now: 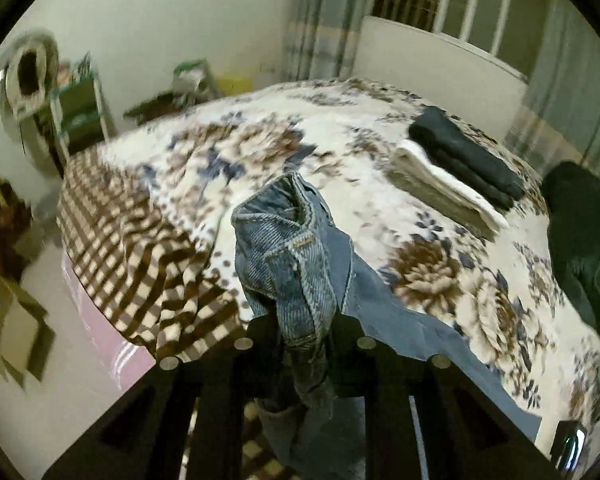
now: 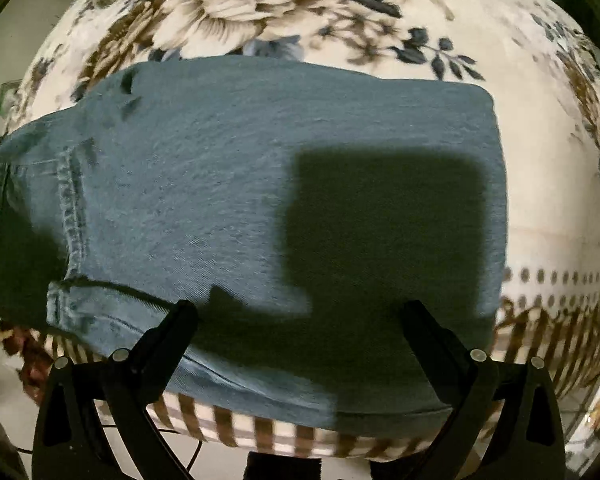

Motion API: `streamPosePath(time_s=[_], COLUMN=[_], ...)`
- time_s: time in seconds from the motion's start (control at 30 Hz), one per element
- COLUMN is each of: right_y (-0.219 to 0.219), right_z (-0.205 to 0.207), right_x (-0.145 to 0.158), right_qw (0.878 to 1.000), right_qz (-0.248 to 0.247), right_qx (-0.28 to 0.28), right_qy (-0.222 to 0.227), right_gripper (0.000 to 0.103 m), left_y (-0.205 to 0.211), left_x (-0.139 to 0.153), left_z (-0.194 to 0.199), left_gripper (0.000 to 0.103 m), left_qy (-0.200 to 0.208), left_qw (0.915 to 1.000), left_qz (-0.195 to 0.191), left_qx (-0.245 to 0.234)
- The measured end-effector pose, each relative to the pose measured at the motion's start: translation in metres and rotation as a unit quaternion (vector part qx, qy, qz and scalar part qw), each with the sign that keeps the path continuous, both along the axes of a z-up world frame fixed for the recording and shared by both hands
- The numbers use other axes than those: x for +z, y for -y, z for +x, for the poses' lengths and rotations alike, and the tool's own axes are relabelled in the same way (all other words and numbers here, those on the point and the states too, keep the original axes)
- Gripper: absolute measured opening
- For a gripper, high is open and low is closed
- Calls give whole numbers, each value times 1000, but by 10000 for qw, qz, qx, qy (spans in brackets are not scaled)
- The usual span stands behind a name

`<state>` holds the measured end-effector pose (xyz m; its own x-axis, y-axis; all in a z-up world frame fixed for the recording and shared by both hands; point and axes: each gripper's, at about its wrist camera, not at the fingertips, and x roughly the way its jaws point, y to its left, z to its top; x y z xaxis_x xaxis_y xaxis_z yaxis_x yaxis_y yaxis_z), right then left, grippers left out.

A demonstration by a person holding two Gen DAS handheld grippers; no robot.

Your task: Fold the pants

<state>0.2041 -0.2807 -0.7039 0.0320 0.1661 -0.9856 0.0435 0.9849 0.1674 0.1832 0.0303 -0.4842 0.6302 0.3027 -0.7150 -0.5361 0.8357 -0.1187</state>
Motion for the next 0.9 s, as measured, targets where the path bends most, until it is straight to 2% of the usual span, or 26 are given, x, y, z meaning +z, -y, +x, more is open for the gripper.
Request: streamPosePath(time_s=[0.1, 0.17, 0.33, 0.5, 0.6, 0.7, 0.73, 0.8, 0.83, 0.9], right_y=[28, 47, 101, 186, 234, 277, 287, 306, 313, 318], right_z=[-4, -4, -14, -37, -49, -57, -59, -56, -53, -47], right_x=[3, 1, 2, 0, -10, -20, -21, -23, -22, -21], right_qw=[9996, 9982, 9937, 9905, 9889, 9861, 9845, 9788, 9727, 9608], right_qz=[229, 568, 1122, 1206, 1079, 1042, 1097, 1358, 1656, 2204], right_qx=[147, 182, -6, -657, -1021, -1285, -1362, -1531, -1625, -1679], right_qy=[60, 26, 7, -24, -97, -156, -149, -117, -84, -56], right_gripper=[103, 103, 103, 103, 103, 103, 103, 103, 103, 103], left_y=[41, 79, 168, 264, 301, 337, 347, 360, 362, 359], left_x=[21, 33, 39, 8, -24, -59, -73, -87, -88, -82], left_z=[-6, -12, -19, -20, -16, -12, -10, -7, -7, -8], left_gripper=[14, 14, 13, 13, 13, 13, 15, 16, 17, 23], left_qy=[95, 156, 94, -200, -502, -985, -1288, -1793, -1965, -2029], left_qw=[9994, 9981, 9927, 9769, 9695, 9567, 9510, 9414, 9380, 9379], left_qz=[268, 434, 385, 538, 352, 380, 331, 398, 480, 474], left_qx=[-197, -419, -1139, -2060, -2372, -2714, -2791, -2829, -2814, -2774])
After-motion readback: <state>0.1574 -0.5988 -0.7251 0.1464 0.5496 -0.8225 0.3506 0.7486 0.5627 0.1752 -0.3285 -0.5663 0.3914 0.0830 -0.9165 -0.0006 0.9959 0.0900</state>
